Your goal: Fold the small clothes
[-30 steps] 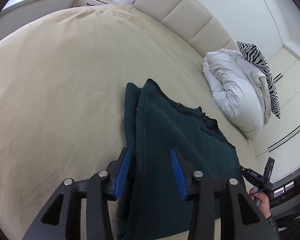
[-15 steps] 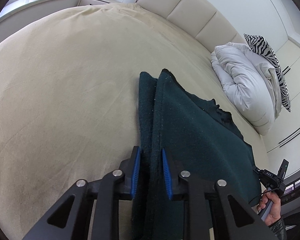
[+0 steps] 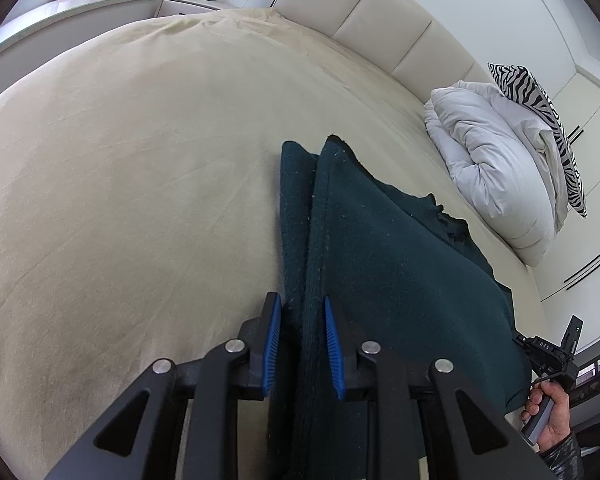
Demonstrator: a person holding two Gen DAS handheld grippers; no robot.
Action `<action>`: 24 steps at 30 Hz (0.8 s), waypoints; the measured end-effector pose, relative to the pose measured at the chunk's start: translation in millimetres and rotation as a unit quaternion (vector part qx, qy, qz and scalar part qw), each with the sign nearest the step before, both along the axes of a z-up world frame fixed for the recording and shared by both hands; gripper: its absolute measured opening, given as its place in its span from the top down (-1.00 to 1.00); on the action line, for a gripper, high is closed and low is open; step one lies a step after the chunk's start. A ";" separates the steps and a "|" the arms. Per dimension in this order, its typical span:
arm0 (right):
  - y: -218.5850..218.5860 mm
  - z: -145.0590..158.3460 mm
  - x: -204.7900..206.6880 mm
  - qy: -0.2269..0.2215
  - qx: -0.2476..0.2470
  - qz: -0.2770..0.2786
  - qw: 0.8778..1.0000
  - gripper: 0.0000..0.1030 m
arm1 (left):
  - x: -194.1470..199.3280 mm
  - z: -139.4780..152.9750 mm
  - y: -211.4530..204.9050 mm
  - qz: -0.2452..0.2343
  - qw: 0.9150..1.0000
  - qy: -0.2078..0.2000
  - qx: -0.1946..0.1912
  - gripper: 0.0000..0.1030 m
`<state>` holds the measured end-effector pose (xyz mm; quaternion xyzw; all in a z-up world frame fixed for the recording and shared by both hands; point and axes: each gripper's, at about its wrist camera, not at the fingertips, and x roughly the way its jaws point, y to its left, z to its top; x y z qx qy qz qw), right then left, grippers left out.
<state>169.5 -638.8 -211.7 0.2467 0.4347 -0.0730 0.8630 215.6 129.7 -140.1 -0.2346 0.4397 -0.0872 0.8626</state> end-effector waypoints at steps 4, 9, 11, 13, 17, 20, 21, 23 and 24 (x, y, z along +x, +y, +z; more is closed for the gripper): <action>-3.1 17.6 -9.3 0.002 -0.003 -0.022 1.000 0.55 | -7.3 18.3 1.2 0.018 0.999 -0.019 0.022 0.52; 17.3 55.1 -23.2 -0.058 -0.039 -0.009 0.998 0.19 | 7.6 51.9 -22.3 0.000 0.995 -0.070 0.070 0.44; 38.1 62.2 -11.3 -0.072 -0.031 0.043 0.996 0.19 | 27.8 58.5 -34.8 -0.007 0.994 -0.081 0.079 0.44; 56.7 63.2 3.0 -0.080 -0.028 0.076 0.993 0.19 | 51.9 59.4 -49.4 -0.024 0.992 -0.084 0.092 0.44; 92.3 48.3 41.8 -0.074 0.006 0.129 0.989 0.19 | 100.6 39.4 -70.9 -0.038 0.992 -0.058 0.108 0.44; 106.8 29.2 66.6 -0.051 0.022 0.145 0.988 0.19 | 117.9 8.7 -60.2 -0.018 0.993 -0.020 0.111 0.49; 105.5 20.1 75.0 -0.041 0.025 0.139 0.989 0.19 | 115.9 1.4 -52.6 -0.017 0.995 -0.019 0.097 0.54; 91.9 8.9 84.3 -0.044 0.048 0.117 0.991 0.23 | 108.9 -2.9 -41.2 -0.020 0.996 -0.029 0.078 0.65; 80.3 4.9 86.4 -0.052 0.069 0.097 0.992 0.26 | 106.5 -3.6 -37.7 -0.022 0.997 -0.030 0.073 0.67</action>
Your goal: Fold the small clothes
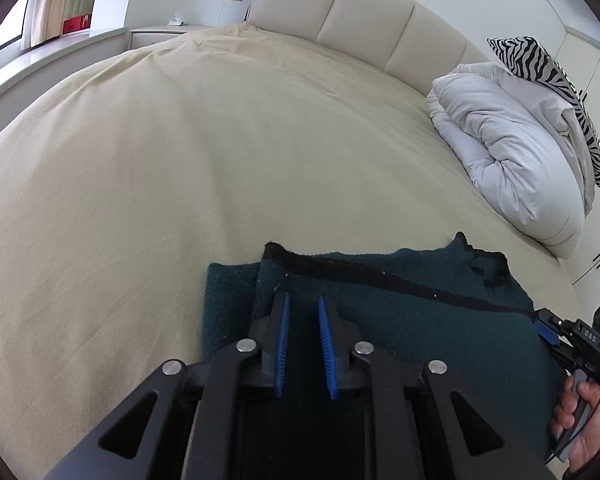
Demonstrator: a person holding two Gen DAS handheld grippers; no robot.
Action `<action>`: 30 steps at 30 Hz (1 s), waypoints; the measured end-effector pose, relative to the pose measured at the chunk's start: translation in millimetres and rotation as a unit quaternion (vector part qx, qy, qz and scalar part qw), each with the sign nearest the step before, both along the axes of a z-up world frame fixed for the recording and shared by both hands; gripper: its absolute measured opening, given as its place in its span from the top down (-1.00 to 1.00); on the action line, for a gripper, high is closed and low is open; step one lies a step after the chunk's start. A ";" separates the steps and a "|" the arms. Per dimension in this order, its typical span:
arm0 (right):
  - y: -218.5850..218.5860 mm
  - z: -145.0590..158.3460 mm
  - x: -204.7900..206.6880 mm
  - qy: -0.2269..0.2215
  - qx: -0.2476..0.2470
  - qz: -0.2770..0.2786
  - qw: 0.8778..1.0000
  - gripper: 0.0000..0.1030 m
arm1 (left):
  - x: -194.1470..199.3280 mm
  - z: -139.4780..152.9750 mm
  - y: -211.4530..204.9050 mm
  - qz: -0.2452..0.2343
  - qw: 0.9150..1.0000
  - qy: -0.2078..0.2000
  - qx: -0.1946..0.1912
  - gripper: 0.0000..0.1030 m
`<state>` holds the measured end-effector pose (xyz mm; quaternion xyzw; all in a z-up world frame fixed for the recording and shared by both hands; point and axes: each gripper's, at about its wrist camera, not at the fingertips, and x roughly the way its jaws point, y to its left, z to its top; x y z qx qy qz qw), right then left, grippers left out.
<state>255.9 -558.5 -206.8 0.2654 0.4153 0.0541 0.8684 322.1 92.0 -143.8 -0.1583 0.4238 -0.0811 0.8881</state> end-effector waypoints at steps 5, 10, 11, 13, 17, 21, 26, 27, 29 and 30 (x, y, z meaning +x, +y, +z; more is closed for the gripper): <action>-53.7 -17.0 1.8 -0.013 0.071 -0.071 0.995 0.56 | -5.3 -4.2 7.8 0.004 1.000 -0.004 -0.015 0.73; -72.7 0.2 -25.3 -0.011 0.033 -0.118 0.992 0.66 | -17.3 5.8 9.2 0.011 1.000 0.002 -0.005 0.75; -71.0 8.4 -35.9 -0.019 0.033 -0.111 0.993 0.66 | -26.2 12.7 4.4 0.008 1.000 -0.002 0.012 0.74; -56.5 28.4 -63.2 -0.040 0.054 -0.071 0.995 0.63 | -54.6 28.9 -7.4 -0.001 0.999 -0.018 0.027 0.61; 15.1 53.0 -118.2 -0.082 0.069 0.036 0.994 0.17 | -120.4 50.9 -45.6 -0.047 0.997 -0.052 0.039 0.30; 94.3 23.1 -140.8 -0.044 0.126 0.124 0.983 -0.09 | -147.2 24.3 -78.3 -0.087 0.993 -0.016 0.080 0.28; 115.4 -30.0 -152.6 0.018 0.132 0.134 0.982 0.16 | -157.5 10.3 -64.3 -0.080 0.993 0.001 0.091 0.33; 106.3 -32.6 -157.7 0.018 0.141 0.121 0.982 0.30 | -159.8 10.5 -60.5 -0.079 0.993 0.002 0.089 0.33; 79.5 -34.1 -161.4 0.008 0.151 0.080 0.985 0.30 | -163.8 9.2 -51.9 -0.075 0.994 0.003 0.085 0.38; 61.1 -34.5 -164.4 0.006 0.149 0.050 0.988 0.30 | -166.1 9.1 -47.3 -0.072 0.994 0.003 0.079 0.39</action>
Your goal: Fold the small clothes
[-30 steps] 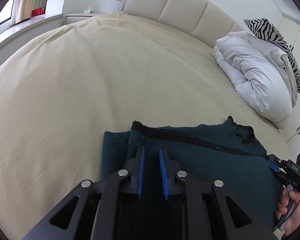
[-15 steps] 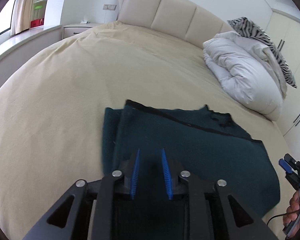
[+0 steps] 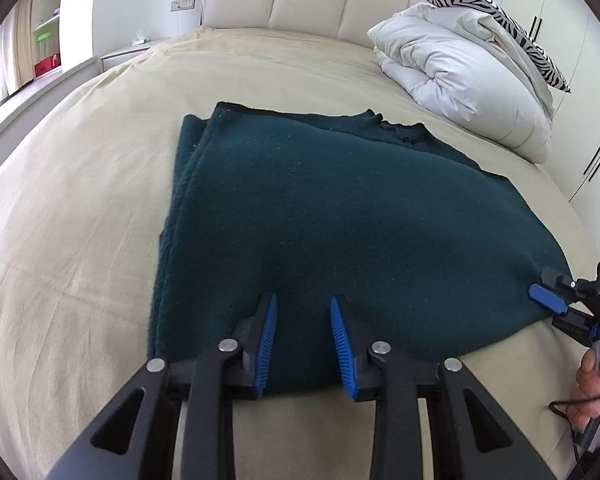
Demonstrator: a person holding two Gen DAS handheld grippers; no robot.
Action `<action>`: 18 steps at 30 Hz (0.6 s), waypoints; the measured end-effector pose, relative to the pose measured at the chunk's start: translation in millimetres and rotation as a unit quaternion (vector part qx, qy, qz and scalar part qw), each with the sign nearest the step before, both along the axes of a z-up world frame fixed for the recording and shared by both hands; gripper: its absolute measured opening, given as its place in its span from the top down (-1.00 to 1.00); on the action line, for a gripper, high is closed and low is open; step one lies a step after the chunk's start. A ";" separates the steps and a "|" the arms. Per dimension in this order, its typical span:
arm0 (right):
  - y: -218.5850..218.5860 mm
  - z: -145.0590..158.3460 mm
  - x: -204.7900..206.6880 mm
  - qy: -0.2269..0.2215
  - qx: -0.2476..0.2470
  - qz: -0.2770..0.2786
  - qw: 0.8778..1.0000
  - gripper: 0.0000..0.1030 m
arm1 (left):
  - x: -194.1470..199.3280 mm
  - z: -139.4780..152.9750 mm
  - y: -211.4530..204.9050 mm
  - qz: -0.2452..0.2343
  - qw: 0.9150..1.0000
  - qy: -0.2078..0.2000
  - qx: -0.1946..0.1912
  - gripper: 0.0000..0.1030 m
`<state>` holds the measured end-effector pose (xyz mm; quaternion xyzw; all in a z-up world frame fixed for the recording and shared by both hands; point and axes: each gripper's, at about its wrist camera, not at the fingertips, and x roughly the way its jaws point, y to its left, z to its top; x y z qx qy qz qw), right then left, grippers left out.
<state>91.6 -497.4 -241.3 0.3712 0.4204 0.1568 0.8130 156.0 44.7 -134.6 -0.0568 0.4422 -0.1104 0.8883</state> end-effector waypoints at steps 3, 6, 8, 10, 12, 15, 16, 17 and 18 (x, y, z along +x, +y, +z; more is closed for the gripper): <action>-46.8 -0.4 -2.8 -0.004 0.000 -0.066 0.998 0.30 | -4.4 -0.9 14.0 0.004 1.000 0.002 -0.020 0.40; -94.5 -2.7 -21.4 -0.008 0.011 -0.133 0.991 0.28 | -10.9 -1.7 27.0 0.007 0.999 0.003 -0.039 0.42; -120.9 -2.4 -30.3 -0.009 0.010 -0.177 0.984 0.26 | -14.8 -0.7 35.4 0.013 0.999 0.004 -0.053 0.42; -139.9 -1.3 -44.2 -0.008 0.018 -0.213 0.977 0.25 | -21.4 3.3 46.4 0.024 0.997 0.005 -0.070 0.42; -154.5 9.0 -57.3 -0.001 -0.011 -0.246 0.969 0.16 | -31.4 12.9 61.3 0.045 0.996 -0.007 -0.083 0.37; -150.5 28.1 -73.1 -0.023 -0.023 -0.241 0.970 0.07 | -36.9 25.4 88.2 0.083 0.991 -0.024 -0.102 0.11; -143.6 35.1 -73.8 -0.031 -0.034 -0.235 0.971 -0.03 | -35.1 27.6 96.4 0.092 0.989 -0.024 -0.113 0.05; -135.7 43.7 -73.2 -0.040 -0.043 -0.226 0.972 -0.05 | -31.7 28.6 103.7 0.100 0.987 -0.020 -0.124 0.03; -124.8 53.8 -69.4 -0.051 -0.049 -0.207 0.976 -0.06 | -27.2 28.6 108.4 0.104 0.986 -0.015 -0.133 0.02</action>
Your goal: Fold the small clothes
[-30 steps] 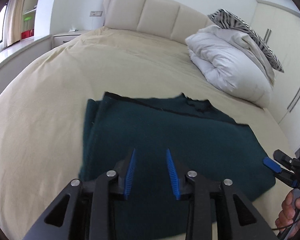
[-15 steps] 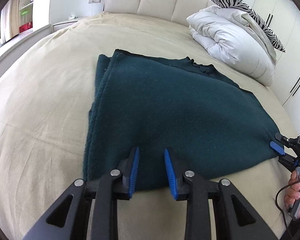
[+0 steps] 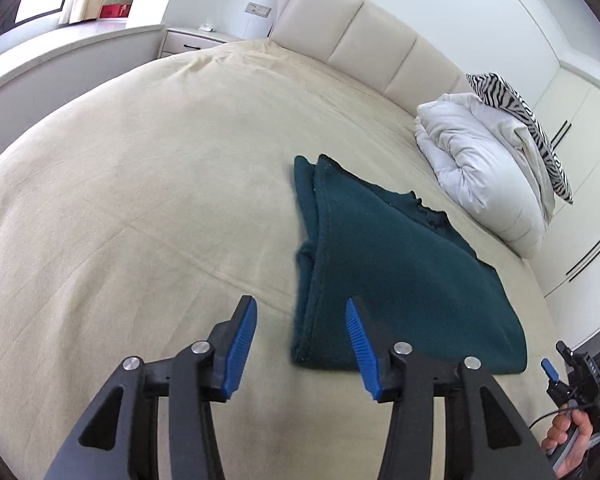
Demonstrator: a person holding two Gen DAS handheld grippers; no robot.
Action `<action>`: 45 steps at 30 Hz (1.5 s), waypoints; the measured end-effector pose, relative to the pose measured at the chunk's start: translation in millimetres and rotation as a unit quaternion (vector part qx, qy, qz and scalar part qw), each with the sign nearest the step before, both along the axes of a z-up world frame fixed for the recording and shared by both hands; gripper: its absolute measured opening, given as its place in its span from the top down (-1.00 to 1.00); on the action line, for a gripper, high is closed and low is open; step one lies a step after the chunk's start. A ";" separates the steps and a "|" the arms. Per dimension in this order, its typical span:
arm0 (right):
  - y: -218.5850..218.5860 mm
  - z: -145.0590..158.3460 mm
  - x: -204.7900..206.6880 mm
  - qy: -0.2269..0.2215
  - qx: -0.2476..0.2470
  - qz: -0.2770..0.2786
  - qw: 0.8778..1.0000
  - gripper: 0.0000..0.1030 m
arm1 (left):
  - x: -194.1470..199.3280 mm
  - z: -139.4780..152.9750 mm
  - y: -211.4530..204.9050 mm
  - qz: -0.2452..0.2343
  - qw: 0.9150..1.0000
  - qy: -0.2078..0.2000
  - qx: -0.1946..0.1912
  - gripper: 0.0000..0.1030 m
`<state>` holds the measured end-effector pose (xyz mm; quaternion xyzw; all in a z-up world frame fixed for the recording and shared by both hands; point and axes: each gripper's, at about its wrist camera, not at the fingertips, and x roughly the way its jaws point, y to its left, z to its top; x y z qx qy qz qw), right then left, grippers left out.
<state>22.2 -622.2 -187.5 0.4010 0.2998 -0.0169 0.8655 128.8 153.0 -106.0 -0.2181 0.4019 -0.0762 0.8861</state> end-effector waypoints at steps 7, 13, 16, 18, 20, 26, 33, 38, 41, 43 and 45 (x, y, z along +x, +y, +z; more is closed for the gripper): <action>89.7 17.8 49.2 -0.020 0.011 0.152 0.988 -0.20 | 49.0 -22.9 12.7 -0.019 0.993 0.058 -0.104 -0.18; 144.8 6.5 91.2 -0.006 0.029 0.217 0.976 -0.20 | 90.5 -28.7 3.2 -0.042 0.991 0.072 -0.103 -0.18; 153.9 0.7 110.7 -0.004 0.048 0.234 0.971 -0.20 | 104.6 -33.9 -1.7 -0.055 0.989 0.085 -0.107 -0.18; 160.8 -2.3 115.6 0.000 0.060 0.246 0.967 -0.20 | 109.9 -37.1 -5.3 -0.065 0.987 0.089 -0.115 -0.18; 166.3 -6.7 123.7 0.004 0.073 0.258 0.963 -0.20 | 111.8 -40.4 -5.8 -0.073 0.984 0.093 -0.132 -0.10; 187.8 -18.0 154.1 0.025 0.103 0.288 0.952 -0.20 | 112.1 -52.9 5.2 -0.091 0.969 0.125 -0.191 0.38; 225.2 -23.3 181.8 0.050 0.094 0.326 0.939 -0.20 | 110.0 -52.6 9.7 -0.099 0.967 0.120 -0.200 0.60; 250.3 -29.7 206.5 0.075 0.091 0.340 0.933 -0.20 | 105.5 -53.1 12.5 -0.093 0.967 0.108 -0.209 0.64; 261.9 -46.2 222.7 0.107 0.080 0.336 0.932 -0.18 | 103.9 -50.4 11.7 -0.097 0.968 0.103 -0.206 0.65; 263.0 -51.8 228.0 0.103 0.081 0.331 0.935 -0.18 | 103.9 -46.6 9.3 -0.100 0.969 0.098 -0.201 0.67; 265.0 -53.5 229.4 0.099 0.077 0.323 0.938 -0.18 | 104.3 -41.3 6.4 -0.104 0.970 0.096 -0.197 0.68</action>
